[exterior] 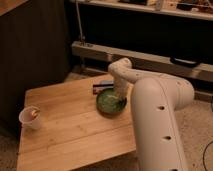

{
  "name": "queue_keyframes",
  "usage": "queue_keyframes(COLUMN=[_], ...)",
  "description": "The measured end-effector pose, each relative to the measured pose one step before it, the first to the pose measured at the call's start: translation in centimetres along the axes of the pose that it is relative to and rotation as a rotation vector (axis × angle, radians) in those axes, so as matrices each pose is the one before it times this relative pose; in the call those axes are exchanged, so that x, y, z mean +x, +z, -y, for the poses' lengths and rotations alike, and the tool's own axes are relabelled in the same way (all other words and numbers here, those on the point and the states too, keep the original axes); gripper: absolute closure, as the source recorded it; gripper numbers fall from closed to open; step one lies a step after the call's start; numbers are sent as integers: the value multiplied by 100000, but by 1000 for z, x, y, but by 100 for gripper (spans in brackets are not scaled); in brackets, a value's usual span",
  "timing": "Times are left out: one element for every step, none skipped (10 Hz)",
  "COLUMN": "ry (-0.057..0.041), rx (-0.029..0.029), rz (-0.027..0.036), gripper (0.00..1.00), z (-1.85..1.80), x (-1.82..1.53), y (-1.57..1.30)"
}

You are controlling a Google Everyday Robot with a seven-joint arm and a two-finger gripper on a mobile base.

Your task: Push the ceramic bowl across the table

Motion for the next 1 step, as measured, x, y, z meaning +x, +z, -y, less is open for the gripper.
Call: queue_keyframes(ry=[2757], rx=[1510], rz=[-204], gripper=[100], z=[-806], x=[-689], y=[34])
